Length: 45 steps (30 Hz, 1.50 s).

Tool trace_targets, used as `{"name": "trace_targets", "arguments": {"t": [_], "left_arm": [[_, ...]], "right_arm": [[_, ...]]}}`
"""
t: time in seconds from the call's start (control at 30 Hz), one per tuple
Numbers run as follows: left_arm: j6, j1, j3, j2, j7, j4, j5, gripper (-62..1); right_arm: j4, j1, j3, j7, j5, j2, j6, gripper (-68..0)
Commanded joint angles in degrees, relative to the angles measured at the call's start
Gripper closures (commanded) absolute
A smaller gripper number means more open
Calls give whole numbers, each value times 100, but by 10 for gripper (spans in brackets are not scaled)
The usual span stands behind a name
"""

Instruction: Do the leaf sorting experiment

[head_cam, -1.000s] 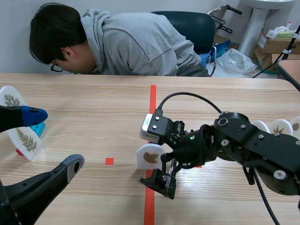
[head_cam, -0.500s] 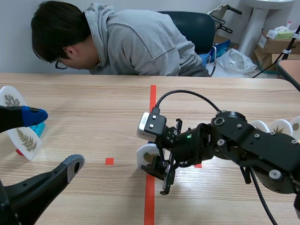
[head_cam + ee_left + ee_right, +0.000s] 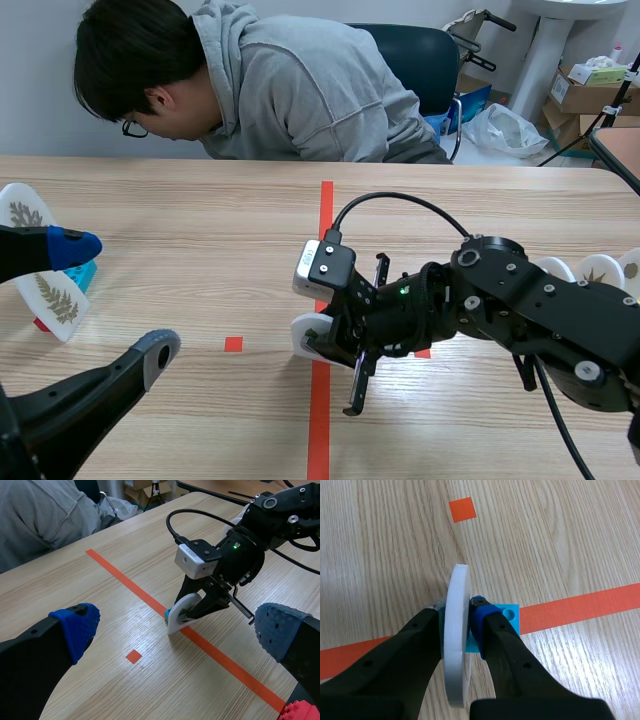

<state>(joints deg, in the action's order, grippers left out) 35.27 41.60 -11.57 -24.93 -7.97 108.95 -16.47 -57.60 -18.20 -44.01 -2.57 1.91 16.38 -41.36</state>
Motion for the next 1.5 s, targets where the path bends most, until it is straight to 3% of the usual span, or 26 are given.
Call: {"name": "trace_targets", "arguments": {"t": [0.0,0.27,0.57,0.7,0.87,1.1,1.33,1.47], "left_arm": [[26,44,-2,13,-109,17,-44,-623],[26,44,-2,13,-109,17,-44,-623],[26,42,-2,13,-120,17,-44,-623],[26,42,-2,13,-122,17,-44,-623],[26,42,-2,13,-122,17,-44,-623],[26,42,-2,13,-122,17,-44,-623],[26,42,-2,13,-127,17,-44,-623],[26,42,-2,13,-127,17,-44,-623]], "right_arm": [[-109,-116,11,-15,63,44,-22,-9],[-192,-96,96,-15,219,101,-22,-9],[-509,70,1005,289,1082,348,4,-9],[-509,208,1676,374,1532,348,251,-9],[-509,420,2378,527,2190,348,765,-9],[-507,739,3045,682,2863,345,1364,-9],[-507,1078,3368,839,3115,343,1919,-9],[-507,1252,3399,953,3115,343,1978,-9]]}}
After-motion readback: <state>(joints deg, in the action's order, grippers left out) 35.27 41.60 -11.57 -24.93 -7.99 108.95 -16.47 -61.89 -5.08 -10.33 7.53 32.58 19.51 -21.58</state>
